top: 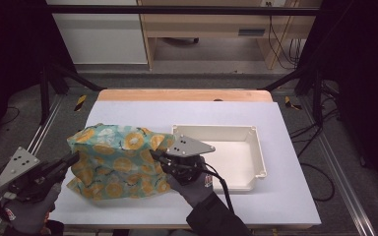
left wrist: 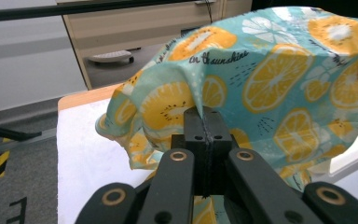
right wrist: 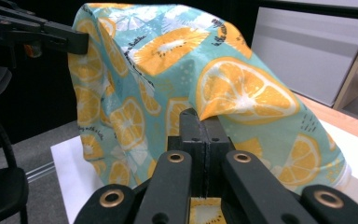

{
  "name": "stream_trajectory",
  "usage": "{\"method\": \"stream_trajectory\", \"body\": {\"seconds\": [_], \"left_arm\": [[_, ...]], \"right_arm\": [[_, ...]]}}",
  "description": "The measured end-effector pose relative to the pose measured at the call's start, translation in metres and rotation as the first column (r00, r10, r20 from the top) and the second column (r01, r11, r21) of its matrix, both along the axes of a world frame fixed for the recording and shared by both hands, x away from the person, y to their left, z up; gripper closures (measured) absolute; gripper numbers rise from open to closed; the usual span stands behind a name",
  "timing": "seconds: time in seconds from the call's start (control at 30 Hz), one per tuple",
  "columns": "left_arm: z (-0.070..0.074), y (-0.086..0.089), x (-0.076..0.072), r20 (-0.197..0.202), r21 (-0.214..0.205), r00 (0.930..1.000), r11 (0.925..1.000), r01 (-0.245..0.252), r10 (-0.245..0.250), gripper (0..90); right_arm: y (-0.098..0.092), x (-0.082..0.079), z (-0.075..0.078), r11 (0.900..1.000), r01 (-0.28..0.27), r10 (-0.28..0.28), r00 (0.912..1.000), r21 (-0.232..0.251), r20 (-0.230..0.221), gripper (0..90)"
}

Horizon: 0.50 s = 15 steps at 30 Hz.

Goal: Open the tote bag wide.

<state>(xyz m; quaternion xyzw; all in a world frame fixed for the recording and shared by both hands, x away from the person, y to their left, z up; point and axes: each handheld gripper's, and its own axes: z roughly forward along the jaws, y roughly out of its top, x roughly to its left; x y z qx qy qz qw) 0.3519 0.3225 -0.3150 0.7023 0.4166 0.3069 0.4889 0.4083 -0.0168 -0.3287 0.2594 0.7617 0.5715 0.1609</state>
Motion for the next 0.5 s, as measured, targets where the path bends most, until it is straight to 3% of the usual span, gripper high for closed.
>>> {"method": "stream_trajectory", "body": {"seconds": [0.27, 0.5], "left_arm": [[-0.014, -0.002, -0.004, -0.018, 0.000, 0.9997, 0.9999, 0.017, -0.017, 89.9], [-0.029, -0.002, -0.004, -0.044, 0.014, 0.9990, 0.9998, 0.012, -0.011, 89.9]], "right_arm": [[0.003, -0.005, -0.012, 0.9998, -0.018, 0.018, 0.9995, -0.002, -0.025, 90.0], [0.010, -0.003, -0.034, 0.9999, -0.016, 0.016, 0.9976, -0.002, -0.068, 90.0]]}}
